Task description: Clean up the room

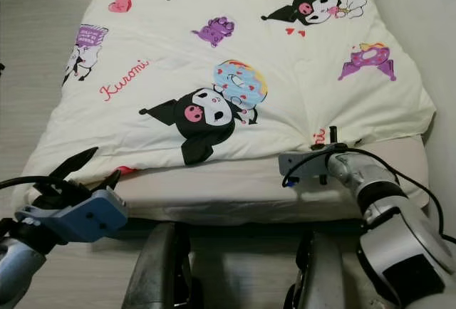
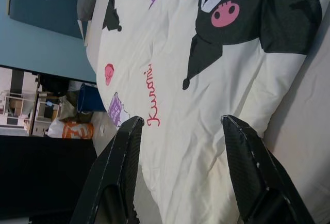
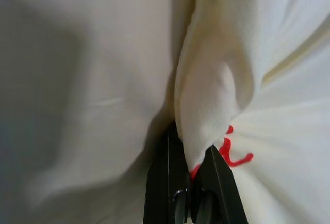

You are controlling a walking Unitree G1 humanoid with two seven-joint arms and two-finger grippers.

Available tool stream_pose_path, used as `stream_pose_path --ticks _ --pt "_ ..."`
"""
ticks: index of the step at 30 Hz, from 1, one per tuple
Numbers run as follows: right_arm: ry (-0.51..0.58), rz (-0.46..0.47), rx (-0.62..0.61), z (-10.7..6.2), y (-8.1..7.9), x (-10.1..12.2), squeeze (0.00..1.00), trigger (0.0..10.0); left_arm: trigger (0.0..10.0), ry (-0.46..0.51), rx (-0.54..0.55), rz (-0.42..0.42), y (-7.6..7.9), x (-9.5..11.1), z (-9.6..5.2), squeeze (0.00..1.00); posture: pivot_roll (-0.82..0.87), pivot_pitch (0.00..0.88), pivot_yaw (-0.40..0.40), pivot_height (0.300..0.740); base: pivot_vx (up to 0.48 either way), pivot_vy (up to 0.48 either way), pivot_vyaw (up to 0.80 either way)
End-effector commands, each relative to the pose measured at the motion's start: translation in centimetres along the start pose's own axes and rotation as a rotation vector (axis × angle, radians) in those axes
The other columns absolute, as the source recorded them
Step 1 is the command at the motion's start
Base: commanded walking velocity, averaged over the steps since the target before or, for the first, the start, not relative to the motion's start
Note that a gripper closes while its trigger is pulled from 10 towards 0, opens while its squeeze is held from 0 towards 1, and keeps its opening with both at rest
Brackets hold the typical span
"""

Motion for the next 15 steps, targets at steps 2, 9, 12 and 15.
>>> stream_pose_path --ticks 2,9,12,15 --pt "0.106 0.029 0.379 -0.3 -8.9 1.3 0.00 0.0 10.0 -0.023 -0.023 -0.003 0.8 -0.6 -0.3 0.00 0.31 0.481 0.062 0.522 0.000 0.000 0.00" --pt "0.187 0.065 0.469 -1.1 -9.3 2.1 0.00 0.0 10.0 -0.020 -0.021 -0.003 0.8 -0.6 -0.3 0.00 0.31 0.480 0.062 0.522 0.000 0.000 0.00" --pt "0.244 0.090 0.587 -2.2 -10.0 2.4 0.00 0.0 10.0 -0.016 -0.019 -0.003 0.9 -0.5 -0.1 0.00 0.30 0.475 0.056 0.522 0.000 0.000 0.00" --pt "0.254 0.094 0.626 -2.5 -10.4 2.4 0.00 0.0 10.0 -0.015 -0.019 -0.003 1.0 -0.5 -0.1 0.00 0.30 0.475 0.053 0.522 0.000 0.000 0.00"
Point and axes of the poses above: a point about 5 cm out from each wrist's last joint towards the gripper, its own z axis pointing out of the wrist towards the gripper, its own x axis along the axis of the wrist's last joint, y = z × x, the point moved 6 cm from there along z, pointing out of the wrist towards the gripper, and after that the axes turned 7 degrees about -z, right-handed, at the moved point
